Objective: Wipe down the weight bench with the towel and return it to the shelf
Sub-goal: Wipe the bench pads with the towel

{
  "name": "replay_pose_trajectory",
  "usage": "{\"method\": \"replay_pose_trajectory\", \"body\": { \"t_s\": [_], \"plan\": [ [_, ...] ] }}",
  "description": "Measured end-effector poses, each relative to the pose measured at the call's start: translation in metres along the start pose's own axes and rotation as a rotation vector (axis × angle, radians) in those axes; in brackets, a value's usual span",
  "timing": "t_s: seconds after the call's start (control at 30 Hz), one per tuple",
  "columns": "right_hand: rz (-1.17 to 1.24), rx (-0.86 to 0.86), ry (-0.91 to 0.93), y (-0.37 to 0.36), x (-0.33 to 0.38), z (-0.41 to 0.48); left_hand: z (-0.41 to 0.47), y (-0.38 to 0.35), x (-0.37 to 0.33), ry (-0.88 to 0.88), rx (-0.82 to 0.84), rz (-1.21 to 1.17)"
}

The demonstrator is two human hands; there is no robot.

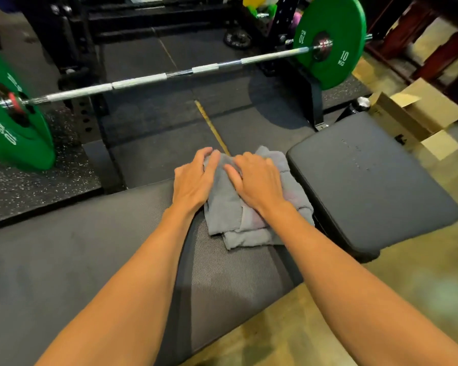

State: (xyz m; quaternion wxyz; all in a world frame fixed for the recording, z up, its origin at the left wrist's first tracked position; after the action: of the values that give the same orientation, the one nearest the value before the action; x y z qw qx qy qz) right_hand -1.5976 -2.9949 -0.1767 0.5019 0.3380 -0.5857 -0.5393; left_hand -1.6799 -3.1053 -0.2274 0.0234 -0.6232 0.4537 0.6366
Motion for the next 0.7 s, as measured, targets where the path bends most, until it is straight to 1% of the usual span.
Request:
{"method": "replay_pose_trajectory", "body": {
  "t_s": [0.07, 0.13, 0.23, 0.3, 0.53, 0.63, 0.7],
  "plan": [
    [-0.010, -0.025, -0.001, 0.006, -0.011, -0.042, -0.005, -0.006, -0.010, -0.049, 0.063, 0.180],
    [-0.073, -0.026, -0.045, 0.009, -0.018, -0.070, -0.008, -0.006, -0.019, -0.090, 0.047, 0.270],
    [-0.156, -0.030, -0.112, 0.003, -0.016, -0.074, -0.009, -0.004, -0.019, -0.118, 0.021, 0.323],
    [-0.179, -0.061, -0.094, 0.001, -0.014, -0.065, -0.009, -0.005, -0.017, -0.139, 0.007, 0.325],
    [-0.079, -0.202, 0.003, 0.001, -0.012, -0.060, -0.006, -0.008, -0.015, -0.144, -0.040, 0.386],
    [-0.002, -0.216, 0.026, 0.008, -0.013, -0.059, -0.005, -0.008, -0.017, -0.100, -0.054, 0.415],
    [0.101, -0.195, 0.065, 0.014, -0.015, -0.061, -0.006, -0.009, -0.023, -0.069, -0.105, 0.434]
  ]
}}
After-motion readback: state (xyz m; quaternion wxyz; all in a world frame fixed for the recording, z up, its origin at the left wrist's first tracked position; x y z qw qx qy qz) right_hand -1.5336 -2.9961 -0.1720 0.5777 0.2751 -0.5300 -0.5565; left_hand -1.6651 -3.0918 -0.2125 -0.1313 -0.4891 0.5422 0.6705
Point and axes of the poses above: each hand's wrist, its own z-axis towards the middle knuckle, its own y-axis out of the back of the hand, x = y × z, the point moved 7 cm from there along z, towards the middle knuckle, and after that the axes turned 10 degrees about x, right-handed, at the moved point
